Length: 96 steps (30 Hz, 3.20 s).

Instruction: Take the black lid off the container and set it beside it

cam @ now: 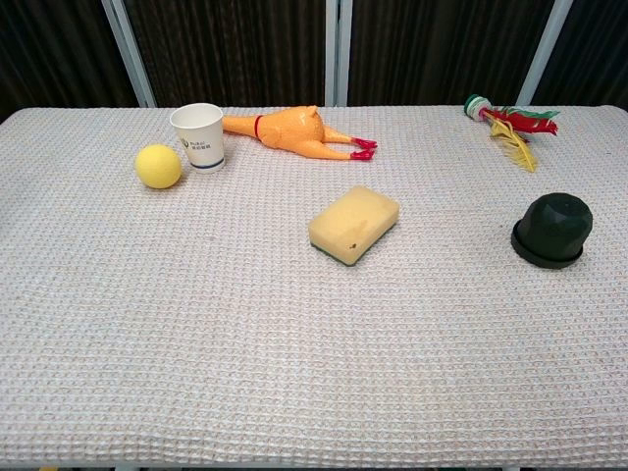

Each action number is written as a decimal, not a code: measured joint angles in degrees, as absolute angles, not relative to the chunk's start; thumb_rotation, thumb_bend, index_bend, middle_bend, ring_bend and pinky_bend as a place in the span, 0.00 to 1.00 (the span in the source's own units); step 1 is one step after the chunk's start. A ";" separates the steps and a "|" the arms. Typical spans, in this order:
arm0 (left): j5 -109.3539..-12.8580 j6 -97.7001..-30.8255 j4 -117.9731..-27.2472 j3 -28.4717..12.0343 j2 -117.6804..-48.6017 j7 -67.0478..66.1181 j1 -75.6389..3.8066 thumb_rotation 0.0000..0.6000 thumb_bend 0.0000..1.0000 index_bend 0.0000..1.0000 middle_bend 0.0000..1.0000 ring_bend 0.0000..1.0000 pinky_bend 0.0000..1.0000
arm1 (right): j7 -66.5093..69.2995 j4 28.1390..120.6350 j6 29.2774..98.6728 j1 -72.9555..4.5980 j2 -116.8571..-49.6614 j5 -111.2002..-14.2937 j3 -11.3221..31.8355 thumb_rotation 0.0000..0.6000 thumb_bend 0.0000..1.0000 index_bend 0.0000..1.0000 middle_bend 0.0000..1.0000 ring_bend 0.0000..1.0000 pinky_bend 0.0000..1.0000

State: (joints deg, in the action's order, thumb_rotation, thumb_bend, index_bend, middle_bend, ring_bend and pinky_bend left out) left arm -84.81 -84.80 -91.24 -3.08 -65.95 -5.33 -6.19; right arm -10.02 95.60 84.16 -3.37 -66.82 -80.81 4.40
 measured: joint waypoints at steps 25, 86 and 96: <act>-86.06 -83.90 -89.86 -1.41 -65.32 -4.17 -5.92 1.00 0.19 0.08 0.10 0.00 0.12 | -10.24 98.71 66.45 -12.19 -66.94 -63.11 9.60 1.00 0.17 0.00 0.09 0.00 0.00; -84.89 -84.50 -85.47 -2.11 -65.18 -0.90 -5.13 1.00 0.19 0.08 0.10 0.00 0.12 | -14.73 77.78 50.91 -30.38 -86.35 -54.81 8.11 1.00 0.09 0.00 0.18 0.00 0.00; -85.06 -84.44 -84.96 -1.83 -65.34 -0.30 -4.92 1.00 0.19 0.08 0.10 0.00 0.12 | -14.60 77.04 52.44 -30.34 -87.17 -55.20 8.31 1.00 0.11 0.00 0.27 0.00 0.00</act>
State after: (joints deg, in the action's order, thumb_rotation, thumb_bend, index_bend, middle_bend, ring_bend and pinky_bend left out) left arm -85.06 -84.44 -84.96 -1.83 -65.34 -0.30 -4.92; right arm -14.60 77.04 52.44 -30.34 -87.17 -55.20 8.31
